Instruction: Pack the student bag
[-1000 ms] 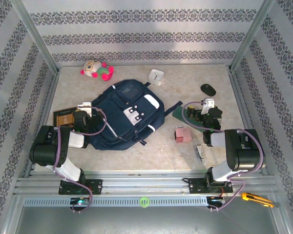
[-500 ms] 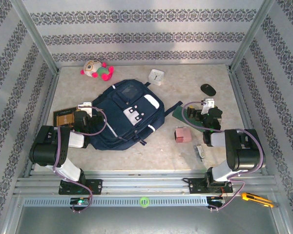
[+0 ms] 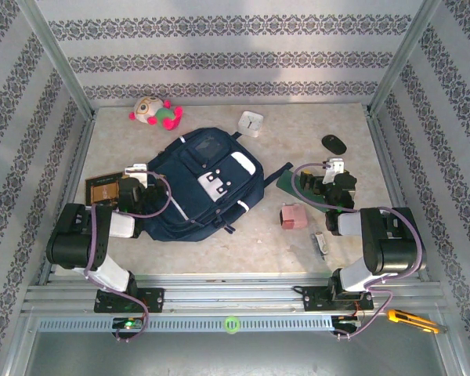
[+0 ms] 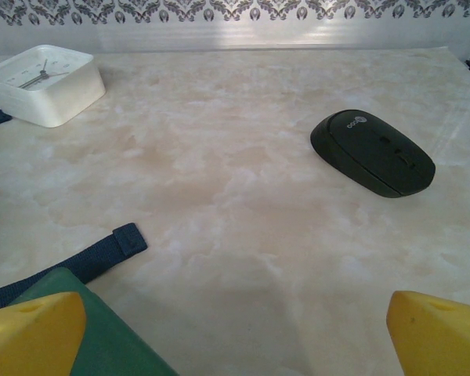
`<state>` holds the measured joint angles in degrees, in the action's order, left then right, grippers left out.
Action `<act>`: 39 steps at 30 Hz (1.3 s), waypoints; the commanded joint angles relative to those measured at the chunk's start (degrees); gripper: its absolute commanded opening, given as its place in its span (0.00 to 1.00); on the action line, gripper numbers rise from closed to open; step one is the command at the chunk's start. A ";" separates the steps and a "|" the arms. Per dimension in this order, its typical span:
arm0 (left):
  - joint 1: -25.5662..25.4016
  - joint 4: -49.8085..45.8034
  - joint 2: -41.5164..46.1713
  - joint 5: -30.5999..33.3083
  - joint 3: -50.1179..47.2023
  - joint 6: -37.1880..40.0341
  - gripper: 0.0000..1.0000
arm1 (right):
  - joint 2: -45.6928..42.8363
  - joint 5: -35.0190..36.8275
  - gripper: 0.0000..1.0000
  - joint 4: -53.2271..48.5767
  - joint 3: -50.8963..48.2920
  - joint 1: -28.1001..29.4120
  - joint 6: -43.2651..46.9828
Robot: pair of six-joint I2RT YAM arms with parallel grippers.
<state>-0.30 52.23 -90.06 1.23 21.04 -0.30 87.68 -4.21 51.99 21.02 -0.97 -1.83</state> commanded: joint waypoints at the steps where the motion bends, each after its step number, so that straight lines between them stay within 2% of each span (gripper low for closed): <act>1: -0.14 -7.96 6.75 -1.83 3.36 1.15 0.99 | -3.00 3.04 0.98 -2.57 2.01 -0.17 -1.67; 4: -0.23 -23.45 12.93 -3.26 10.16 0.35 1.00 | -10.76 1.83 0.98 -21.27 8.36 -0.16 -2.16; 6: -0.25 -32.61 14.80 -3.49 15.98 -1.40 0.99 | -14.72 4.30 0.98 -35.23 14.64 -0.01 -6.94; 8: -0.32 -43.34 14.01 -3.24 23.49 -4.35 0.97 | -17.78 9.82 0.98 -50.98 22.21 0.25 -15.42; 10: -0.32 -54.01 10.69 -5.35 31.86 -5.61 0.94 | -19.91 11.28 0.98 -60.80 27.71 1.26 -18.64; 13: -0.32 -68.16 3.87 -7.97 42.50 -7.69 0.91 | -22.68 13.96 0.98 -71.76 33.24 7.06 -20.21; 17: 0.22 -76.90 -5.48 -12.44 50.48 -9.13 0.89 | -23.49 11.67 0.98 -84.29 37.96 20.39 -31.59; 19: 0.67 -81.46 -10.75 -12.10 54.51 -11.24 0.84 | -23.18 11.13 0.98 -87.19 37.72 28.57 -38.14; 20: 1.22 -83.96 -13.59 -13.13 56.69 -12.06 0.79 | -22.95 12.41 0.98 -88.08 37.29 33.48 -42.22; 23: 1.70 -85.87 -19.62 -17.12 59.38 -12.99 0.76 | -20.52 12.68 0.98 -85.23 34.83 45.50 -52.48; 26: 1.70 -86.00 -21.39 -20.63 59.04 -13.23 0.74 | -14.54 9.51 0.98 -80.41 33.44 52.01 -58.36; 29: 1.70 -84.53 -19.50 -23.57 55.59 -13.58 0.71 | -8.41 5.97 0.98 -74.12 32.22 53.96 -61.06; 32: 1.70 -81.86 -14.85 -23.61 49.13 -14.59 0.70 | -3.53 3.84 0.98 -67.82 30.93 53.09 -61.64; 34: 1.70 -81.01 -11.63 -23.70 45.12 -15.55 0.70 | -0.98 2.09 0.98 -66.40 31.31 50.61 -60.61; 39: 0.31 -73.96 -4.71 -28.71 34.18 -21.10 0.67 | 4.43 -0.72 0.97 -59.16 31.15 43.19 -57.99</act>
<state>1.15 -24.49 -97.41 -22.87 58.98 -16.71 89.97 -2.70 -14.24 52.56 45.39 -60.23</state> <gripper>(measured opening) 0.677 0.968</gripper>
